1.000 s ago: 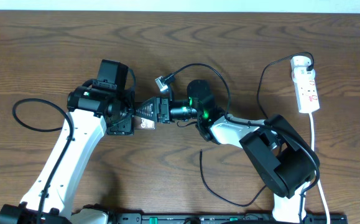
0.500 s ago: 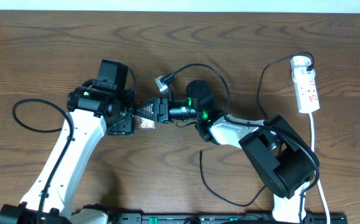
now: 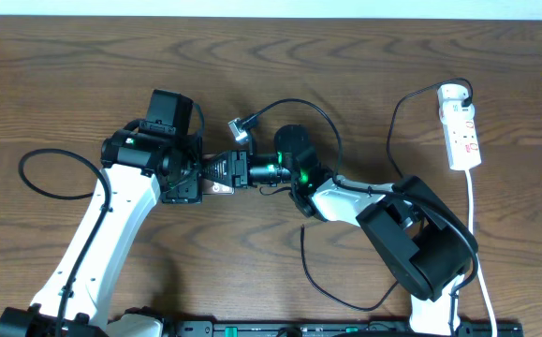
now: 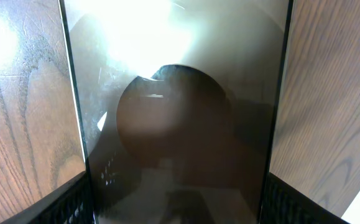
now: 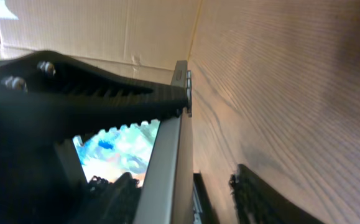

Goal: Plug charger to phone and switch on socket
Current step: 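Close the right gripper on the phone's edge beside the left gripper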

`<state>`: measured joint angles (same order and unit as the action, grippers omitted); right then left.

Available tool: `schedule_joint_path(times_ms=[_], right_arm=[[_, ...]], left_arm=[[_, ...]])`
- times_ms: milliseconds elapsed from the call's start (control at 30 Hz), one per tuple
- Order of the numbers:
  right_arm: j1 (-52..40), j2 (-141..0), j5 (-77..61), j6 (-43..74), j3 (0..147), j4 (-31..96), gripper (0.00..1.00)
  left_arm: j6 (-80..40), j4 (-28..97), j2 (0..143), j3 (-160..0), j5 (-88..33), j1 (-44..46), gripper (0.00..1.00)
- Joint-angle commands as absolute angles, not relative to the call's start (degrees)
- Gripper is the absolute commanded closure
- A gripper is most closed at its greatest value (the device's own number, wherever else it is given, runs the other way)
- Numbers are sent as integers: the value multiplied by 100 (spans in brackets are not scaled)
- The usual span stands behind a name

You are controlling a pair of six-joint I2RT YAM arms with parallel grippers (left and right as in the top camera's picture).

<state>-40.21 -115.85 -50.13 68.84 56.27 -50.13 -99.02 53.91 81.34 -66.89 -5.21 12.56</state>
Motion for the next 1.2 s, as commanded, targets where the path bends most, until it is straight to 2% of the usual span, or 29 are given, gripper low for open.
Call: schedule_joint_path(times_ms=[0, 367, 900, 1167], right_arm=[[-4060, -11542, -4950, 6877, 5677, -5017, 59], [-4073, -11542, -4943, 6877, 5677, -5017, 69], [-4136, -11542, -4899, 6943, 5677, -5015, 71], [-4136, -11542, -4901, 6947, 5677, -5015, 89]], left_arm=[[-9933, 5417, 8167, -6757, -451, 1262, 92], [-9935, 5413, 8167, -6757, -451, 1262, 93], [-9929, 5437, 8167, -6757, -449, 1273, 92], [-9911, 5439, 8167, -6757, -449, 1273, 93]])
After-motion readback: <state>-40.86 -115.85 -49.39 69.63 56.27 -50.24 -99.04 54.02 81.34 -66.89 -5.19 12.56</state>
